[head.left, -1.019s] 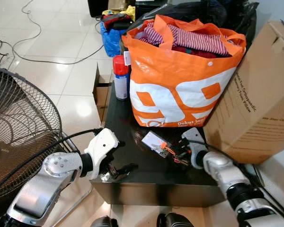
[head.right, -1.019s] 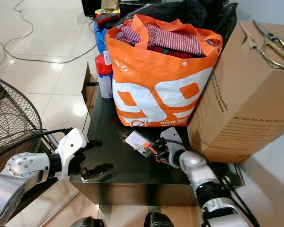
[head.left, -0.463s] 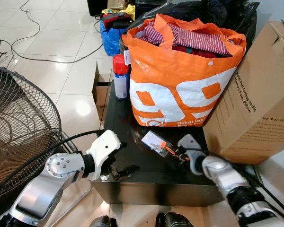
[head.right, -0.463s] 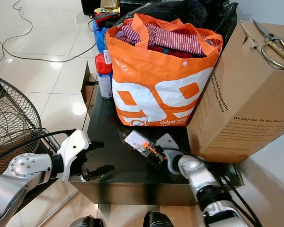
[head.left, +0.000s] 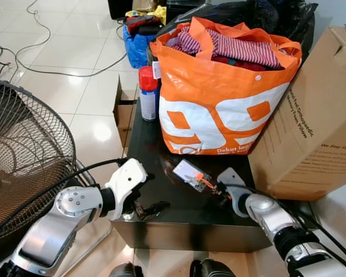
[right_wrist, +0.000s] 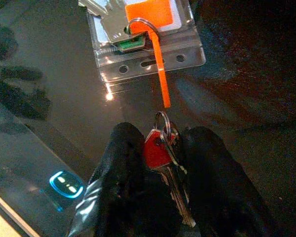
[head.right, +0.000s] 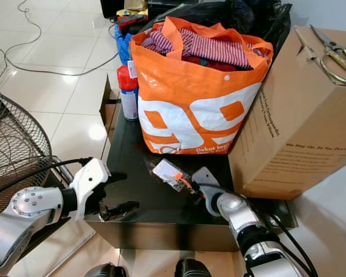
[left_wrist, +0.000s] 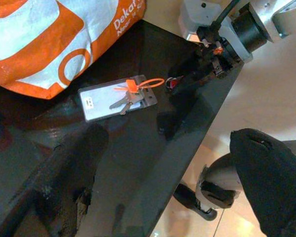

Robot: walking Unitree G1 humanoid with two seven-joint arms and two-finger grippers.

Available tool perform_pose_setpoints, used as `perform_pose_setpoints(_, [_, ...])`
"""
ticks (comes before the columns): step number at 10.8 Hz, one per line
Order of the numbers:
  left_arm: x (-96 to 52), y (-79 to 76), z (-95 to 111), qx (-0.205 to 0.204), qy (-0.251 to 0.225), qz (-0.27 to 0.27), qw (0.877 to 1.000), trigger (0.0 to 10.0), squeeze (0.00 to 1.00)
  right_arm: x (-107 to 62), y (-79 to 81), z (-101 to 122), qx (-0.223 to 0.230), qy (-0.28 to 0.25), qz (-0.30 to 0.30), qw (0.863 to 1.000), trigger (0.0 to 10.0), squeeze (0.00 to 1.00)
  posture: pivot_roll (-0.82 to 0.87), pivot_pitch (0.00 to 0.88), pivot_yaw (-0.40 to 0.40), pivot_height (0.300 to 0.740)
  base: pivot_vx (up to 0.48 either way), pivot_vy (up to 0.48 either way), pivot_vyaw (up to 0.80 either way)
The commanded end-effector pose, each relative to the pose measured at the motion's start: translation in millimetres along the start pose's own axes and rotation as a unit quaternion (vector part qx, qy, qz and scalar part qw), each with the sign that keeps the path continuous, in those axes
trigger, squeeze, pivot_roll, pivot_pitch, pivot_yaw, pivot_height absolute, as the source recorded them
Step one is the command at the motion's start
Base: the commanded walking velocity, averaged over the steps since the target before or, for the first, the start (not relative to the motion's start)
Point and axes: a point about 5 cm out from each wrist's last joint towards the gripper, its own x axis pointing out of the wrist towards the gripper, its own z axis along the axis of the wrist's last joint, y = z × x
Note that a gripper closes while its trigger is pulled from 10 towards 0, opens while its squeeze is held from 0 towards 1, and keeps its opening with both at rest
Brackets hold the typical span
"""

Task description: Hang keys on a hook

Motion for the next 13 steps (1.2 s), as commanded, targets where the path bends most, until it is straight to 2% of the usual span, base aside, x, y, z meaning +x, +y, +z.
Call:
perform_pose_setpoints(1, [0.7, -1.3, -1.7, 0.004, 0.006, -0.005, 1.0, 10.0, 0.0, -1.9, -4.8, -2.7, 0.001, 0.006, -0.009, 1.0, 0.0, 0.0, -0.05, 0.106, -0.061, 0.74, 0.0, 0.0, 0.0])
perform_pose_setpoints(9, [3.6, -2.3, -1.1, 0.004, 0.003, -0.004, 1.0, 10.0, 0.0, -0.1, 1.1, -13.1, 0.009, 0.013, -0.007, 1.0, 0.0, 0.0, -0.05, 0.095, -0.063, 0.74, 0.0, 0.0, 0.0])
perform_pose_setpoints(11, [4.6, -2.8, -1.5, 0.004, 0.001, -0.003, 1.0, 10.0, 0.0, -2.2, -2.0, -12.4, 0.05, -0.005, -0.017, 0.999, 0.0, 0.0, -0.05, 0.085, -0.063, 0.74, 0.0, 0.0, 0.0])
perform_pose_setpoints(13, [6.2, -2.3, -1.3, -0.005, -0.011, 0.016, 1.0, 10.0, 0.0, -11.3, -6.9, -18.0, 0.143, -0.055, -0.03, 0.988, 0.0, 0.0, -0.05, 0.04, -0.063, 0.74, 0.0, 0.0, 0.0])
